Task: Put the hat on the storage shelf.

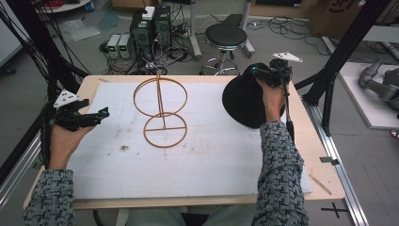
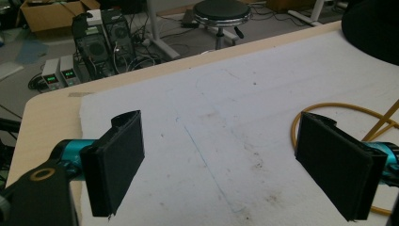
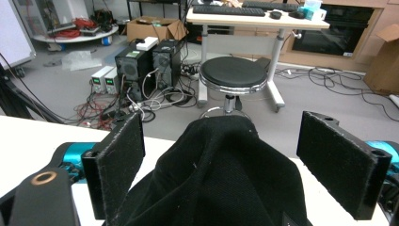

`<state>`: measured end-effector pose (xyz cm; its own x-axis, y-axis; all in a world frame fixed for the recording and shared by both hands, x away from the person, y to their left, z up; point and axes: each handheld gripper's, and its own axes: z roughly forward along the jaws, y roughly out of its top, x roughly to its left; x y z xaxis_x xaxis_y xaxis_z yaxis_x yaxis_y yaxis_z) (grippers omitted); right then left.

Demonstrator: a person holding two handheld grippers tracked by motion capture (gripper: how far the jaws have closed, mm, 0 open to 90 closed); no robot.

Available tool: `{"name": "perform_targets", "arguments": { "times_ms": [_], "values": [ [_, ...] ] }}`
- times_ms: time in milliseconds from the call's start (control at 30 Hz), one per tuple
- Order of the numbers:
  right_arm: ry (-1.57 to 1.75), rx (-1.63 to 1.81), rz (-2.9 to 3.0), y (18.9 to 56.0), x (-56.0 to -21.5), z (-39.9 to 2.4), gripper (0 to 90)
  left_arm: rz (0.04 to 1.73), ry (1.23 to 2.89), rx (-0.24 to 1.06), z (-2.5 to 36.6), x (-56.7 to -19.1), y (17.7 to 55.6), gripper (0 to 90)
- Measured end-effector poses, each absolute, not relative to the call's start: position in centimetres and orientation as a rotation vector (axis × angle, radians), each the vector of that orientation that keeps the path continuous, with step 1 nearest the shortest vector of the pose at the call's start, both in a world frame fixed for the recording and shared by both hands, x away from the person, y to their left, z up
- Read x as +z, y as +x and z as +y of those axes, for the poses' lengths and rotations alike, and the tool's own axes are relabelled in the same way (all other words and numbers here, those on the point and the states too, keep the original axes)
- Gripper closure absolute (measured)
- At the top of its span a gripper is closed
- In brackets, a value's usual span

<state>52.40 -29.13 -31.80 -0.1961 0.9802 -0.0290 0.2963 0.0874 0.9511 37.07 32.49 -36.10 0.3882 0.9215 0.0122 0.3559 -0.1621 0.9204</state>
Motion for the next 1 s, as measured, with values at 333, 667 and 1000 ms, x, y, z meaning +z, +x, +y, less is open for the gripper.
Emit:
{"name": "perform_targets", "arguments": {
  "times_ms": [333,667,1000],
  "values": [
    [1.308,1.156,1.608,53.3,-33.1,-28.7,23.6,1.132,1.718,0.764,32.6,-36.2,37.1,16.5],
    [1.354,1.17,1.607,53.8,-34.3,-28.9,33.1,1.13,1.717,0.766,32.6,-36.1,37.1,16.6],
    [1.361,1.13,1.618,53.8,-34.5,-29.0,47.8,1.127,1.719,0.765,32.5,-36.1,37.0,16.7]
  ]
}}
